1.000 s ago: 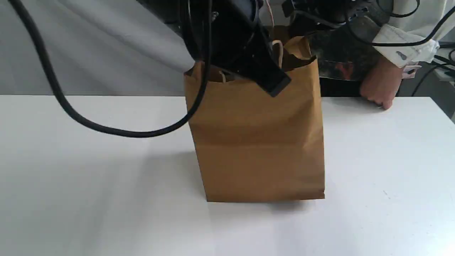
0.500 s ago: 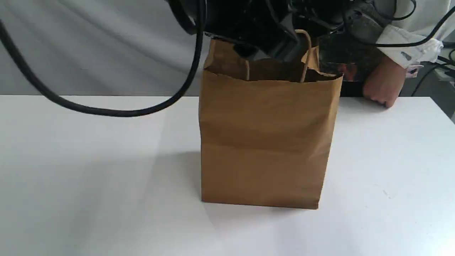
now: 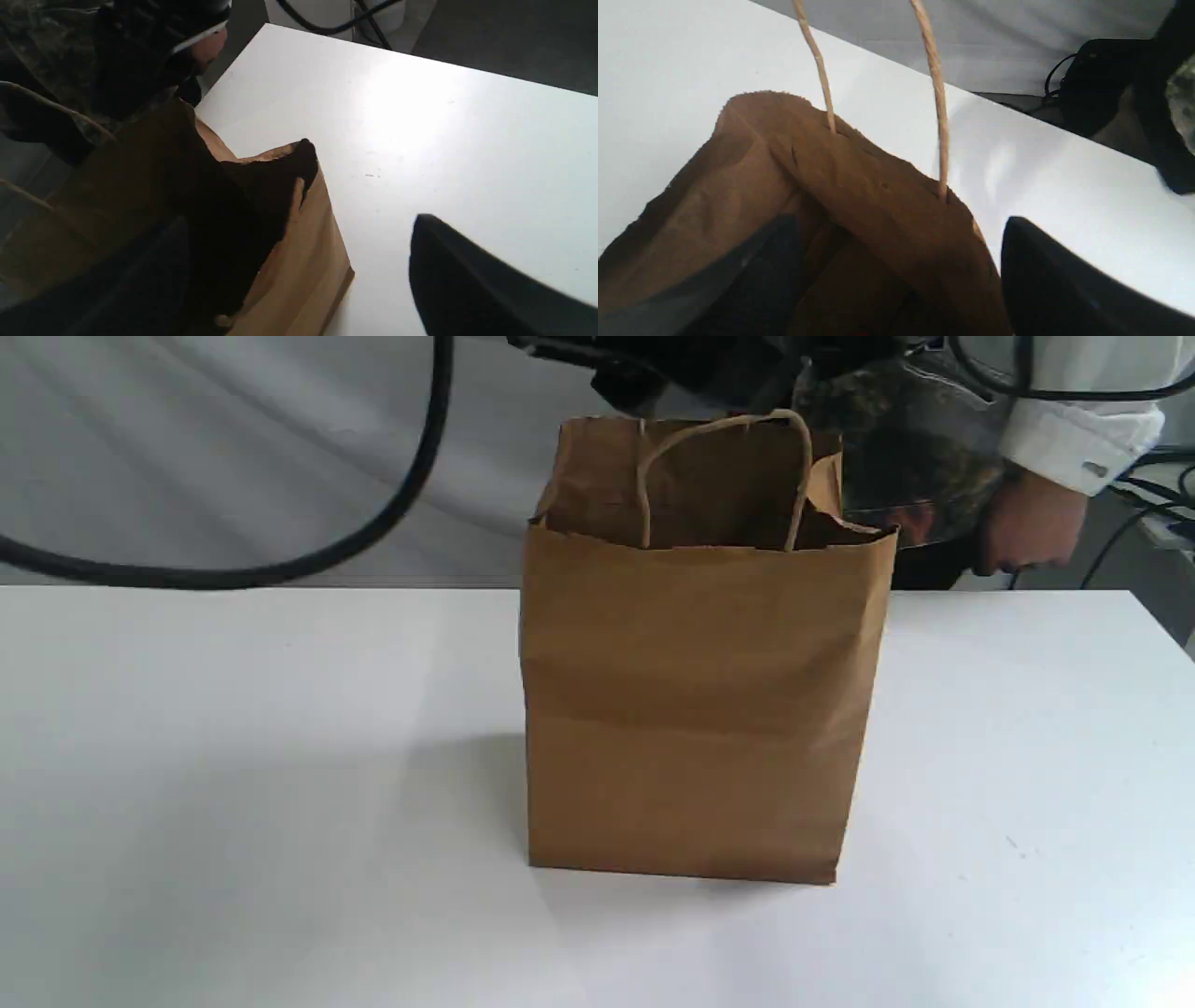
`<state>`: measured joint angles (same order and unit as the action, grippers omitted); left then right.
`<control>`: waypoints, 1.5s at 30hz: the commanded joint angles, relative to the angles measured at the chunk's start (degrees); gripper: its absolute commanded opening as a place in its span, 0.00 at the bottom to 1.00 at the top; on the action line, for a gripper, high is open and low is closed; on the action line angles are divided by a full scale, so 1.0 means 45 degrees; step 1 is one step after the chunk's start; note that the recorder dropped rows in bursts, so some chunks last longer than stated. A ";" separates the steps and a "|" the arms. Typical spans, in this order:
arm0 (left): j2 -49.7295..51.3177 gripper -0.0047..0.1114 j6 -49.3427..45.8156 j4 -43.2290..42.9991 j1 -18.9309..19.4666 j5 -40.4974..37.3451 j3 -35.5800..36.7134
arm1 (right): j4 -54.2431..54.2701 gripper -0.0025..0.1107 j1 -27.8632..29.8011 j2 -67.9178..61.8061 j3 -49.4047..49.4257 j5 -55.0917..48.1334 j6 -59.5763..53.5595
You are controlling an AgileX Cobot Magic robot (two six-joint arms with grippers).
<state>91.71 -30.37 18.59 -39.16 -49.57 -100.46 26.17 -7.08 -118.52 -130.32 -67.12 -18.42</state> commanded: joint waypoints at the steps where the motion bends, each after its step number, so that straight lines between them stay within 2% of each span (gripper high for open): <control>1: -0.0395 0.63 0.0068 0.0028 -0.0024 0.0355 0.0045 | -0.0148 0.55 0.0560 0.0530 -0.0027 -0.0002 0.0191; 12: -0.1459 0.63 0.0066 -0.0060 -0.0024 0.1078 0.0045 | 0.0174 0.54 0.2418 0.2041 -0.0027 -0.0507 0.0246; 17: -0.1997 0.63 0.0091 -0.0100 -0.0024 0.1078 0.0262 | 0.0352 0.52 0.2649 0.2441 -0.0027 -0.0632 0.0195; 21: -0.2662 0.61 0.0640 -0.0898 -0.0024 0.1078 0.0763 | 0.0408 0.52 0.2649 0.2647 -0.0027 -0.0632 0.0195; 24: -0.3347 0.61 0.1328 -0.1750 -0.0024 0.1057 0.1291 | 0.0408 0.52 0.2649 0.2873 -0.0027 -0.0632 0.0195; 33: -0.5865 0.61 0.2185 -0.2626 -0.0024 0.1952 0.3178 | -0.0098 0.52 0.2649 0.4008 -0.0027 -0.0632 0.0169; 40: -0.8464 0.60 0.4586 -0.4874 -0.0024 0.2969 0.4918 | -0.1053 0.52 0.2649 0.5597 -0.0027 -0.0632 0.0195; 45: -1.0341 0.59 0.5411 -0.6191 -0.0024 0.3762 0.6380 | -0.1878 0.52 0.2649 0.6803 -0.0027 -0.0632 0.0248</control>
<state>47.76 -7.90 -7.23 -39.16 -34.49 -73.73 19.49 4.63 -89.66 -130.32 -70.03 -17.28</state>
